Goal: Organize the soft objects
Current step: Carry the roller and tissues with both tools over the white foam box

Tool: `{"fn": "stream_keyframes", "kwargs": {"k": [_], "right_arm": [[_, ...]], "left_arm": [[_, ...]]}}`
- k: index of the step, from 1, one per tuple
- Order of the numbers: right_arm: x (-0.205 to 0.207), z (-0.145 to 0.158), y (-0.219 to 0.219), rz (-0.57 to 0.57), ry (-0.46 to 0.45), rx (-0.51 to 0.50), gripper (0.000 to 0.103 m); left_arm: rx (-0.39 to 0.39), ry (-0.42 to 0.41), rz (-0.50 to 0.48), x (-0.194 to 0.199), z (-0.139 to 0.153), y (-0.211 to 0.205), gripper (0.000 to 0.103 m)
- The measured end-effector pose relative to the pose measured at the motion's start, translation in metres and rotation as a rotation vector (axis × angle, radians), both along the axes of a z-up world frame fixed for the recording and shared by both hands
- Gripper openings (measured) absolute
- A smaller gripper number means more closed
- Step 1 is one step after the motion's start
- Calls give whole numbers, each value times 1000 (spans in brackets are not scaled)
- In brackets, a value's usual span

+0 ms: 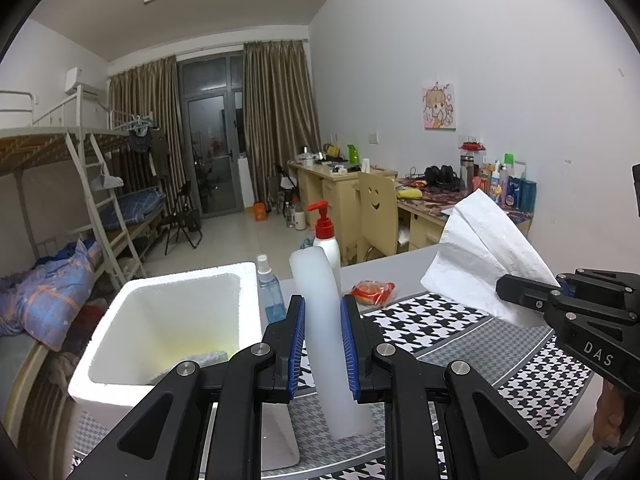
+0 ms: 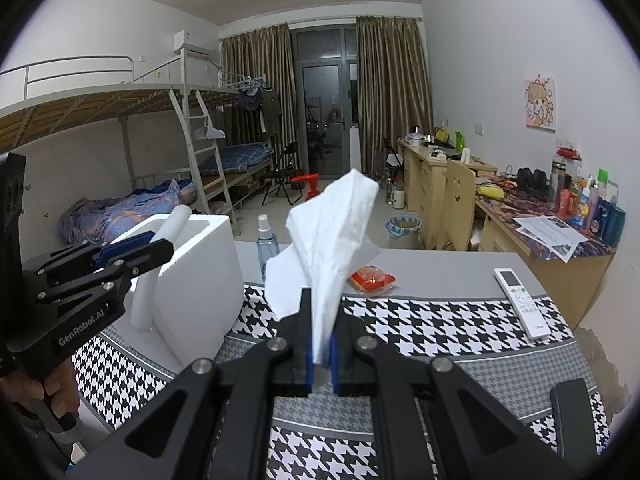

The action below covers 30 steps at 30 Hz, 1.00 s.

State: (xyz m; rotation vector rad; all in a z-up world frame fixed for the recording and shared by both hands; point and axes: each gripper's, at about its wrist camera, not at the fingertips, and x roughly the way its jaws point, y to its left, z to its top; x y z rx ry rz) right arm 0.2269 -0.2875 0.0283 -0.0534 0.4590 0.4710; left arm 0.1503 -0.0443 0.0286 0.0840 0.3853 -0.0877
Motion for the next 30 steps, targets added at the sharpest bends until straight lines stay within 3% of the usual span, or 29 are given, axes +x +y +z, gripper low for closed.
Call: {"fn": "stream_keyframes", "kwargs": {"k": [30], "right_arm": [[-4,17,20,46,-33,9,9]], "left_arm": [[-22,-58,62,-10,18,16,19]]}}
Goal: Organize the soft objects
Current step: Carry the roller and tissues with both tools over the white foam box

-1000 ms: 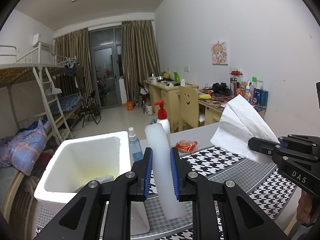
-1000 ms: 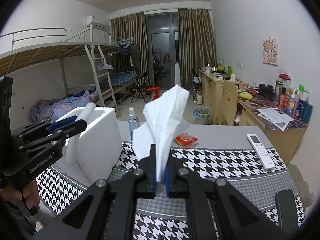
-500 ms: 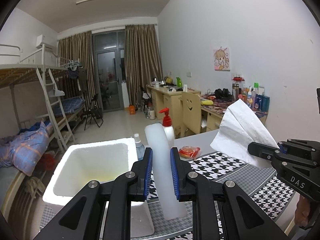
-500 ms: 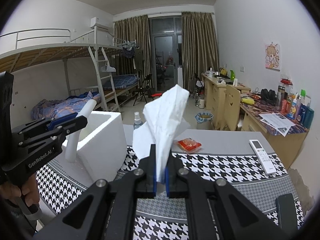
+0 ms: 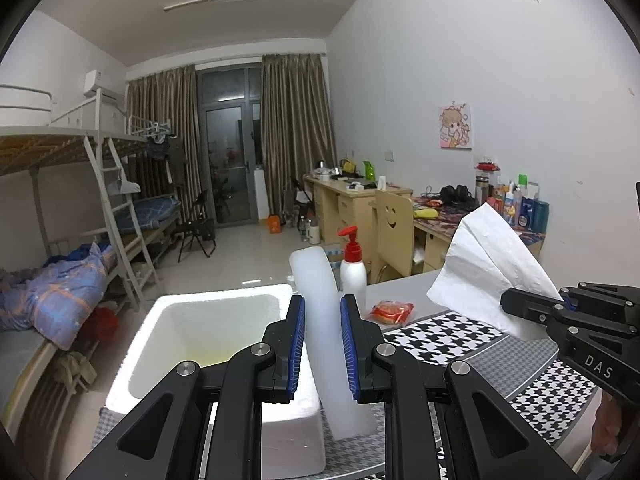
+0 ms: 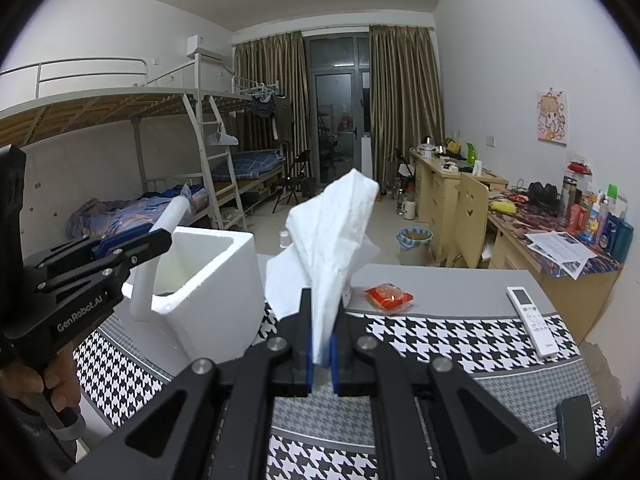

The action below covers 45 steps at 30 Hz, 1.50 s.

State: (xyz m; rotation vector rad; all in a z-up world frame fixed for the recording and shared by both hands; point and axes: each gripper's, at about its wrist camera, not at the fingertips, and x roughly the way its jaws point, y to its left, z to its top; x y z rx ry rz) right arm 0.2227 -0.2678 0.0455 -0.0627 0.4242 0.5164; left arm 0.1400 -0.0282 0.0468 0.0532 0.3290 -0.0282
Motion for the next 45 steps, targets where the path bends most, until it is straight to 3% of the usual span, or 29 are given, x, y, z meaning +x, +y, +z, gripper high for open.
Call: {"fn": "stream_keyframes", "kwargs": {"k": [45], "right_arm": [[13,8,74,154,20,-3,9]], "left_arm": [[-13,-6,156,2,6,47,19]]}}
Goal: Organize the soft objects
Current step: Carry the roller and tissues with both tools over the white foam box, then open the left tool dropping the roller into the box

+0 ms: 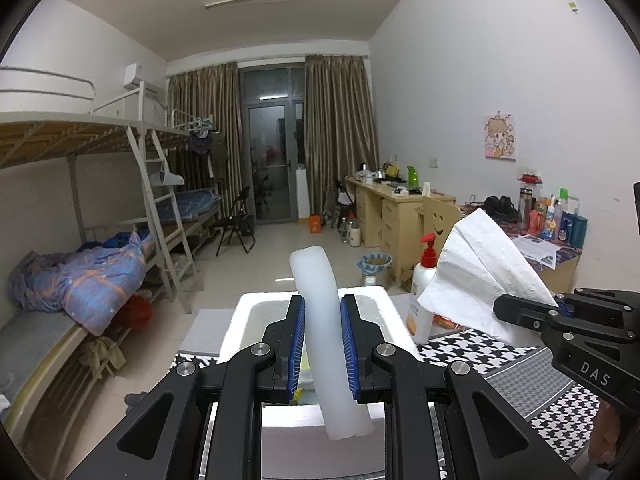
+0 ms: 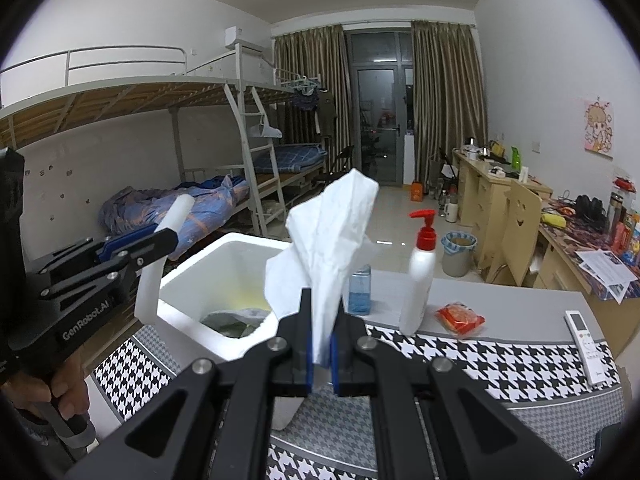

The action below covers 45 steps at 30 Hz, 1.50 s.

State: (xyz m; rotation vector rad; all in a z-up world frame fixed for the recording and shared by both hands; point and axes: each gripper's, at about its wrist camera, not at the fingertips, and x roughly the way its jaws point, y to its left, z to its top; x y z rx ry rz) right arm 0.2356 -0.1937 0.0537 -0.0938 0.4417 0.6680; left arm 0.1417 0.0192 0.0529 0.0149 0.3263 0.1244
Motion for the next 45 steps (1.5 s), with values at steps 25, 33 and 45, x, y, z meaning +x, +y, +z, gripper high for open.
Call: {"fn": "stream_keyframes", "kwargs": {"k": [25,33,45], "right_arm": [[3,-3,46,40,22,-49,9],[5,-3,53,41,23,-59,9],[9,-4,57,19,31,-68,9]], "left_arm": [[-23,46,22,13,-9,19,20],[-23,58,13,20,-10,24,20],[-39,83,4,35,-18,33,19]]}}
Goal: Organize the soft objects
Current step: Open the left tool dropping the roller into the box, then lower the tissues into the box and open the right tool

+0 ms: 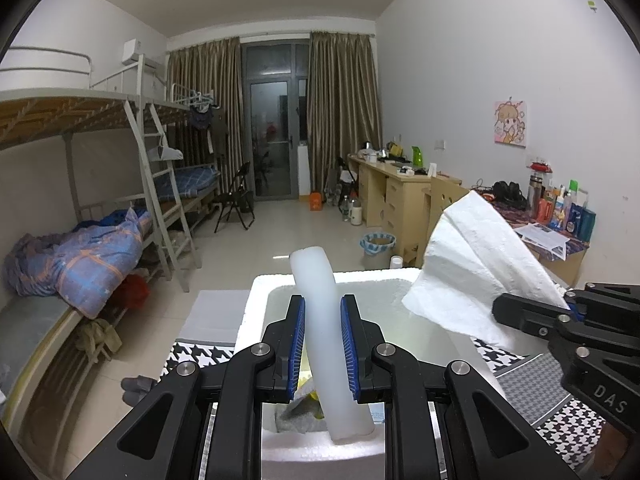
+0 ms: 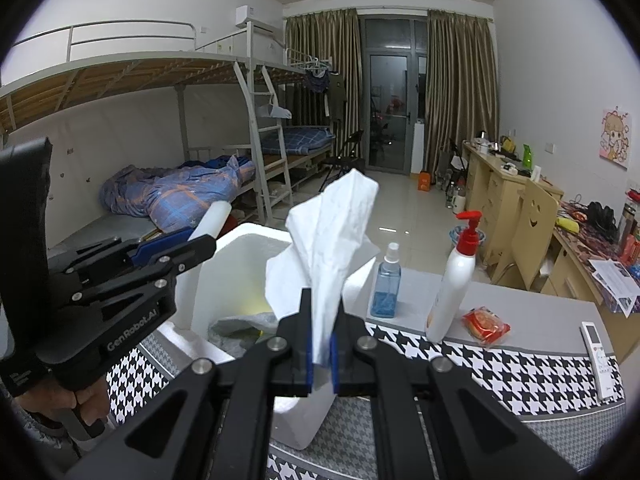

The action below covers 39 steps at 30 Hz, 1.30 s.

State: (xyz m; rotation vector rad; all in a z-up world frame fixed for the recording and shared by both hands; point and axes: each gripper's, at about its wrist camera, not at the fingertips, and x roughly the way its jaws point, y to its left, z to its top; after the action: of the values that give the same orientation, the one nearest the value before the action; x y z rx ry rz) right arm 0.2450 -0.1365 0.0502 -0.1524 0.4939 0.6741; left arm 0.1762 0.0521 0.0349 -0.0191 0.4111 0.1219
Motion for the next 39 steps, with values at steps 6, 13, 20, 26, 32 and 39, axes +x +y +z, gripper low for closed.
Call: {"fn": "stream_keyframes", "kwargs": {"k": [6,13,20,26,32,39], "right_arm": [[4,-2,6,-3,12,-9,9],[5,-3,9,-8,10,-27,9],[8,-5,10,-13,20,-33,9],[6,-3,8,-18,15,-31,9],[5,-3,7,-23,16,-30,9],[3,-2,6,-18,9,-25,9]], "left_arm": [[-6,14,-5,7,-4,3,19],[-8,39,-7,16,-9,5,20],[-11,56,-5,21,-13,8,22],[-3,70,-10,20,-16,8,40],[-10,42,-2,15,-10,9,78],[7,-6,42,7,-2,11,96]]}}
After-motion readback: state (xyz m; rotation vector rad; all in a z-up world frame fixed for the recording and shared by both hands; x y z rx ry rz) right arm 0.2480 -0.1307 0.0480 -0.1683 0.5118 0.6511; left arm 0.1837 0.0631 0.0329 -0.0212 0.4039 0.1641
